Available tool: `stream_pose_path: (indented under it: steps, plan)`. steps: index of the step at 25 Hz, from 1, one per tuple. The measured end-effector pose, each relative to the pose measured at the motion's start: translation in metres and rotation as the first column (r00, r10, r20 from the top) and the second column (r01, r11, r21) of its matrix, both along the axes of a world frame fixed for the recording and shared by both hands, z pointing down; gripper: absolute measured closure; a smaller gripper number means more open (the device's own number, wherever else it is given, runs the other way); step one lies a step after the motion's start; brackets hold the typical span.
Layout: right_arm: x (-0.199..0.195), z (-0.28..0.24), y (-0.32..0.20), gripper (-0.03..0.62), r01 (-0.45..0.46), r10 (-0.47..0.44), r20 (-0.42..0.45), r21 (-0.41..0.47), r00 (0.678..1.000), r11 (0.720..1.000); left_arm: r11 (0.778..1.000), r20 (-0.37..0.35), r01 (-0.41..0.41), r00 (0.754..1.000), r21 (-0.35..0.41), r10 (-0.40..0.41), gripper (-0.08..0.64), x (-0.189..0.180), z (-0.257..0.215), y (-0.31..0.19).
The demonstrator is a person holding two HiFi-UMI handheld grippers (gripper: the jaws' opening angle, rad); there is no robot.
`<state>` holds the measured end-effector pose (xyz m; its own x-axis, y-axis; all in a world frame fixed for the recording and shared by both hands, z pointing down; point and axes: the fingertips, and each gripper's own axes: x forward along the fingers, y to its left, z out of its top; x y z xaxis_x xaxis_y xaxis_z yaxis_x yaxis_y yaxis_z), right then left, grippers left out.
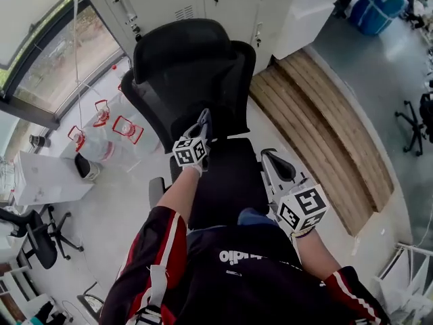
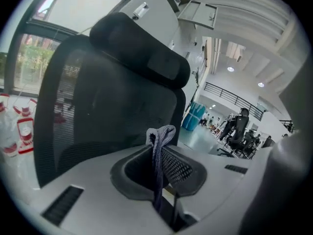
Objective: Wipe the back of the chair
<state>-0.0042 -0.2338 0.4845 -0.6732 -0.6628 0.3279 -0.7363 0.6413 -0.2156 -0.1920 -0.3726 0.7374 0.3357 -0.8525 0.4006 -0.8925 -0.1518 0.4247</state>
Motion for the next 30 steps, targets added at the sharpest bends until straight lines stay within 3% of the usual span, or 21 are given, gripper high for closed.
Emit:
stream_pose_path:
  steps: [7, 14, 21, 30]
  plan:
    - [0.079, 0.034, -0.028, 0.578, -0.102, 0.1, -0.025, -0.073, 0.995, 0.992, 0.991, -0.041, -0.133, 0.99, -0.01, 0.133, 0.503, 0.122, 0.038, -0.033]
    - [0.143, 0.063, -0.033, 0.578, -0.195, 0.186, -0.076, -0.127, 0.98, 0.973, 0.983, -0.042, -0.169, 0.985, -0.067, 0.167, 0.503, 0.181, 0.094, -0.056]
    - [0.165, 0.075, -0.03, 0.578, -0.22, 0.205, -0.109, -0.146, 0.973, 0.964, 0.984, -0.012, -0.12, 0.993, -0.131, 0.119, 0.503, 0.171, 0.133, -0.063]
    - [0.116, 0.074, -0.036, 0.578, -0.115, 0.1, -0.107, -0.143, 0.989, 0.983, 0.988, 0.017, 0.018, 1.0, -0.152, -0.015, 0.503, 0.086, 0.136, -0.038]
